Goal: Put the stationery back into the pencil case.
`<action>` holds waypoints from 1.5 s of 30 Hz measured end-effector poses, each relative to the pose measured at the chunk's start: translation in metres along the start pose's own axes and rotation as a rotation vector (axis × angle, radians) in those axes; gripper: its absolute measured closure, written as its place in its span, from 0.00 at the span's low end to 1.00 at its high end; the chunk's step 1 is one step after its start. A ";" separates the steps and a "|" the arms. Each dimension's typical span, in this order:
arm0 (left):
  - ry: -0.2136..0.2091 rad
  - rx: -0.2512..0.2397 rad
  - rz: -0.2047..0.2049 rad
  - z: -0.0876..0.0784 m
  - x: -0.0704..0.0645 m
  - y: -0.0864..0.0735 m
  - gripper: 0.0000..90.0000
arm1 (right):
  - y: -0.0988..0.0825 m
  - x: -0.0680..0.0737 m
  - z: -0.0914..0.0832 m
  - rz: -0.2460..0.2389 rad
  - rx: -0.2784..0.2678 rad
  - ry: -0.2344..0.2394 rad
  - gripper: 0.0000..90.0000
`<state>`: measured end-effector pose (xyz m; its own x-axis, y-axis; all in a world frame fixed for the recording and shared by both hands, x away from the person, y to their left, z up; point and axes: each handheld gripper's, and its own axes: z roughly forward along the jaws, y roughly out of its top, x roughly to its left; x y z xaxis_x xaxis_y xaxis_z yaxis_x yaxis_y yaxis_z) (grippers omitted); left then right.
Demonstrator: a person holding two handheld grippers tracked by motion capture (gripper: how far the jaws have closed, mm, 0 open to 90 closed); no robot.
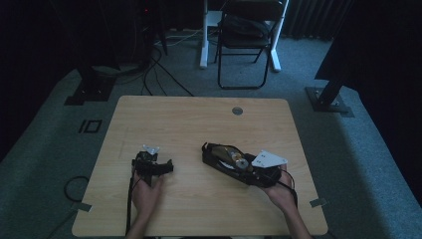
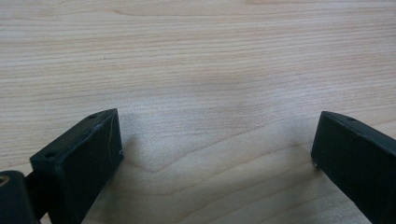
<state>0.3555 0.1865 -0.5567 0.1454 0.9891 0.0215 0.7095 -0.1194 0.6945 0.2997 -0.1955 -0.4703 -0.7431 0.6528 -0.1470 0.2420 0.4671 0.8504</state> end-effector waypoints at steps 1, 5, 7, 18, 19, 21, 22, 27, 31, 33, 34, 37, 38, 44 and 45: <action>0.000 0.001 0.001 0.000 0.000 0.000 0.02 | 0.000 -0.001 0.001 0.002 0.001 0.000 0.46; 0.000 0.000 0.000 0.000 0.000 0.000 0.02 | 0.001 -0.004 0.003 0.009 0.002 0.002 0.46; 0.000 0.000 0.000 0.000 0.000 0.000 0.02 | 0.001 -0.005 0.004 0.011 0.004 0.003 0.46; 0.000 0.000 0.000 0.000 0.000 0.000 0.02 | 0.000 -0.010 0.011 0.032 0.015 0.011 0.46; 0.000 0.000 0.000 0.000 0.000 0.000 0.02 | 0.000 -0.011 0.012 0.030 0.015 0.013 0.46; 0.000 0.000 0.000 0.000 0.000 0.000 0.02 | 0.000 -0.012 0.013 0.034 0.018 0.013 0.46; 0.000 0.000 0.000 0.000 0.000 0.000 0.02 | -0.001 -0.013 0.014 0.035 0.018 0.014 0.46; 0.000 0.000 0.000 0.000 0.000 0.000 0.02 | 0.000 -0.014 0.017 0.039 0.020 0.012 0.46; 0.000 0.000 0.000 0.000 0.000 0.000 0.02 | 0.000 -0.015 0.019 0.037 0.021 0.010 0.46; 0.000 0.000 0.000 0.000 0.000 0.000 0.02 | 0.000 -0.015 0.020 0.038 0.023 0.011 0.46; 0.000 0.000 0.000 0.000 0.000 0.000 0.02 | 0.000 -0.015 0.020 0.038 0.023 0.011 0.46; 0.000 0.000 0.000 0.000 0.000 0.000 0.02 | 0.000 -0.016 0.023 0.034 0.028 0.011 0.46; 0.000 0.000 0.000 0.000 0.000 0.000 0.02 | 0.000 -0.016 0.024 0.033 0.029 0.012 0.46; 0.000 0.000 0.000 0.000 0.000 0.000 0.02 | 0.002 -0.016 0.028 0.036 0.029 0.019 0.46; 0.000 0.000 0.000 0.000 0.000 0.000 0.02 | 0.002 -0.016 0.029 0.036 0.030 0.021 0.46</action>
<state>0.3555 0.1865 -0.5567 0.1455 0.9891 0.0215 0.7096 -0.1195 0.6944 0.3305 -0.1875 -0.4808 -0.7463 0.6571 -0.1056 0.2873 0.4612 0.8395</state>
